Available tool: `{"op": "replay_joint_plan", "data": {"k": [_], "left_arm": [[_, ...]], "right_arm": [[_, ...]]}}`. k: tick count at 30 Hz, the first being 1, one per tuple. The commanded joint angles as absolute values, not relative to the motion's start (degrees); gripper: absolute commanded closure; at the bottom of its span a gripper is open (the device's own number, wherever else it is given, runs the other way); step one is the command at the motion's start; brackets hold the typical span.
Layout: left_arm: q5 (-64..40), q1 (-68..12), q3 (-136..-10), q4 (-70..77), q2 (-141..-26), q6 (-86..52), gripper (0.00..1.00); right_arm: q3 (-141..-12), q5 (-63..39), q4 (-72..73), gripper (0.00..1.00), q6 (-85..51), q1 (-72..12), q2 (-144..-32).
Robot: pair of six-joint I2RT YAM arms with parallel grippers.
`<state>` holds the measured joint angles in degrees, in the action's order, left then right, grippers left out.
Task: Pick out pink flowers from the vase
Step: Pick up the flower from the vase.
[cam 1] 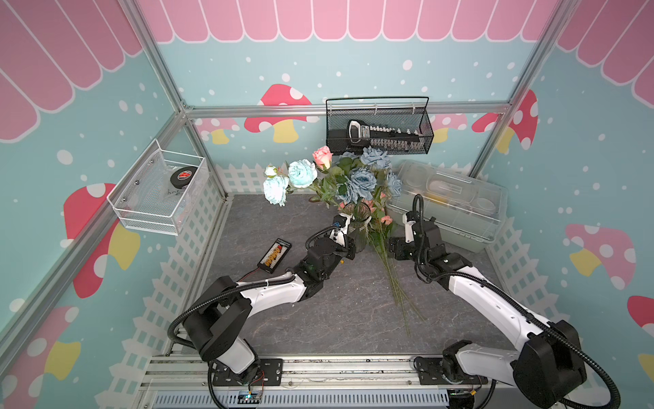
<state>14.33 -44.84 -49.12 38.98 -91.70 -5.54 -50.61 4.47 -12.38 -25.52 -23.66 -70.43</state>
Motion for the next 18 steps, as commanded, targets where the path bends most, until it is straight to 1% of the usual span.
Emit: {"op": "replay_joint_plan", "data": {"k": [1,6,8,10,12,18], "left_arm": [[17.01,-44.48,-51.65,43.99,-92.84,-3.67,0.60],[16.79,-43.90,-53.59,45.31,-94.82,-1.27,0.52],[16.72,-43.52,-54.08,45.81,-95.48,-0.97,0.52],[15.42,-42.89,-54.29,46.18,-95.85,-0.83,0.48],[16.34,-42.58,-54.54,46.43,-96.20,-0.73,0.45],[15.40,-41.59,-55.26,46.52,-96.97,-0.48,0.44]], "right_arm": [[-49.61,4.42,-11.67,0.12,-24.98,-23.55,-71.01],[-49.82,4.37,-11.59,0.12,-25.07,-23.55,-71.51],[-49.79,4.48,-11.66,0.12,-25.03,-23.55,-71.54],[-49.71,4.62,-11.60,0.12,-24.93,-23.55,-71.45],[-49.67,4.65,-11.60,0.12,-24.90,-23.55,-71.53],[-49.34,3.77,-10.65,0.13,-25.28,-23.55,-71.81]]}}
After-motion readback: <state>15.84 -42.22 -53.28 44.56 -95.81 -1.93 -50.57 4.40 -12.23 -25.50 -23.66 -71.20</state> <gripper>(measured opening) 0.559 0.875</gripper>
